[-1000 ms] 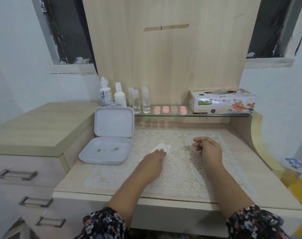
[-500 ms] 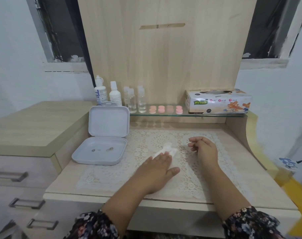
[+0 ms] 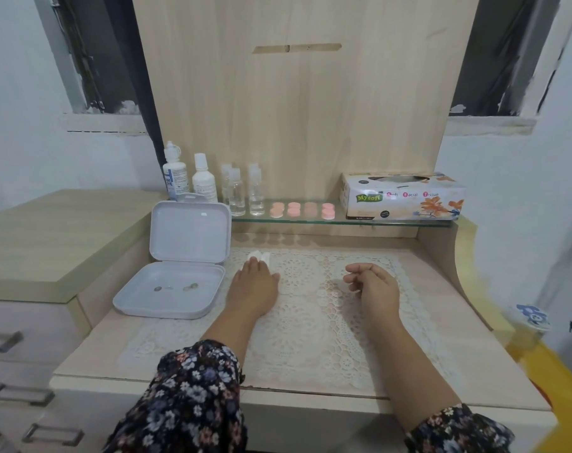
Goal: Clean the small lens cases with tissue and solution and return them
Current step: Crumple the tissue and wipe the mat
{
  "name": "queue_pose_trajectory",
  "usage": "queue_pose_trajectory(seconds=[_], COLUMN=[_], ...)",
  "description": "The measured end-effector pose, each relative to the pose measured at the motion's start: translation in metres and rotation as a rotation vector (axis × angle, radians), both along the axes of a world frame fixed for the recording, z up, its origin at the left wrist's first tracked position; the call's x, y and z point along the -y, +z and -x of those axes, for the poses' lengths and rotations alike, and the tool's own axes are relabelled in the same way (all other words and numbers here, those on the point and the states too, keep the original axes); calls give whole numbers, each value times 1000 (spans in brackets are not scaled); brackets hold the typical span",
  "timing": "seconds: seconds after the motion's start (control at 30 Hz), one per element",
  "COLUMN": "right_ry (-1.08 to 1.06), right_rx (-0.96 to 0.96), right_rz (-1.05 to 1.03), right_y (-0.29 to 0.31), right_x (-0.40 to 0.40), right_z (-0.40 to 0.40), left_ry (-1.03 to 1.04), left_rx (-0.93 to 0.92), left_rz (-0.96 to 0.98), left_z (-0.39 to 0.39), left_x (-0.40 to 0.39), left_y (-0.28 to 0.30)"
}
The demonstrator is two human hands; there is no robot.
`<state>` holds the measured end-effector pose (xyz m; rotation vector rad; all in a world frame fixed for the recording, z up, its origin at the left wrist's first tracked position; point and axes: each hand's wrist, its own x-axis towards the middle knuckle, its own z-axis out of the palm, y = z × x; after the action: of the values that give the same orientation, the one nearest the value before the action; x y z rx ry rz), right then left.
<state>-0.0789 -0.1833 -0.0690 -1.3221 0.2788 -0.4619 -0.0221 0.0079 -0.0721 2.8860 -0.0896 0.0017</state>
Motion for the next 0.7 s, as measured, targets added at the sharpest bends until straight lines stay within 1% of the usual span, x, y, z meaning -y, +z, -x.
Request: queue_pose_trajectory(seconds=[0.1, 0.17, 0.27, 0.47, 0.53, 0.63, 0.7], right_ry=[-6, -11, -19, -127, -177, -236, -235], right_rx=[0, 1, 2, 36, 61, 93, 115], right_rz=[-13, -28, -42, -72, -101, -202, -350], right_y=[1, 0, 0, 1, -1, 0, 4], right_x=[0, -1, -1, 1, 2, 0, -3], right_z=[-1, 0, 0, -2, -4, -4, -4], left_ry=[31, -25, -163, -255, -298, -389, -404], left_rx=[96, 68, 13, -23, -67, -158, -218], left_rz=[125, 178, 238, 255, 258, 322, 465], left_z=[0, -3, 0, 19, 27, 39, 45], left_x=[10, 18, 38, 74, 82, 89, 87], left_y=[1, 2, 7, 17, 22, 20, 15])
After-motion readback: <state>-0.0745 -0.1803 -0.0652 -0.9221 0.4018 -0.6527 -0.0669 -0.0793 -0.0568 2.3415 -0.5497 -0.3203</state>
